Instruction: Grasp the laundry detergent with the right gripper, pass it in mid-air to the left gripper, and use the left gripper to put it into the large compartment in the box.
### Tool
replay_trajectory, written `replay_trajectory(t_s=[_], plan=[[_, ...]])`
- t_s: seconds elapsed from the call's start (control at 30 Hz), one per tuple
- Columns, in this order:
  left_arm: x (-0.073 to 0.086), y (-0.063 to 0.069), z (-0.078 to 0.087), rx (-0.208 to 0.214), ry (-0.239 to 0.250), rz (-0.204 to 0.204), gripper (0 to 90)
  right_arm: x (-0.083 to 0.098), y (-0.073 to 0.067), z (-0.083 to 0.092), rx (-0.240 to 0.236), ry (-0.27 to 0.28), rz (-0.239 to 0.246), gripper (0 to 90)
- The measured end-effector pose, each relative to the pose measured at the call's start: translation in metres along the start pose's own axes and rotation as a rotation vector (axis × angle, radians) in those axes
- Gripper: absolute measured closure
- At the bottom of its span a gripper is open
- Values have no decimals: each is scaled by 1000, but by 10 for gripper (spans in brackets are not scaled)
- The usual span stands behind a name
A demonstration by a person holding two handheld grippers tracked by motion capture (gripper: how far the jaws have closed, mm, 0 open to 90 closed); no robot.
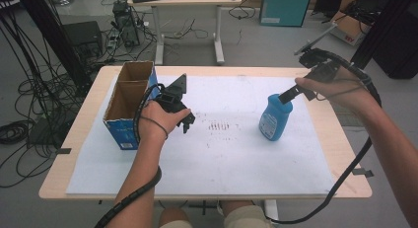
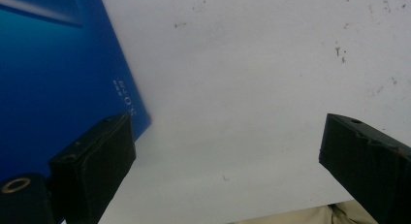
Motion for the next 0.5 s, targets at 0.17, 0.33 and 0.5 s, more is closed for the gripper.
replay_trajectory(t_s=[0.17, 0.33, 0.5], plan=[[0, 1, 0, -1, 3, -3, 65, 13, 12, -4, 3, 18, -3, 80], [1, 1, -1, -6, 13, -11, 65, 26, 25, -14, 1, 38, 10, 72], [1, 1, -2, -8, 17, -16, 64, 40, 36, -24, -13, 70, 11, 56]])
Point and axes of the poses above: each handheld gripper's, and its own axes: z roughly backward along the jaws, x roughly out of its underside, y roughly to its right, the point moved 8 cm from there along -z, roughly forward along the jaws, and after that the axes turned 15 degrees about -z, right-handed, at the moved point
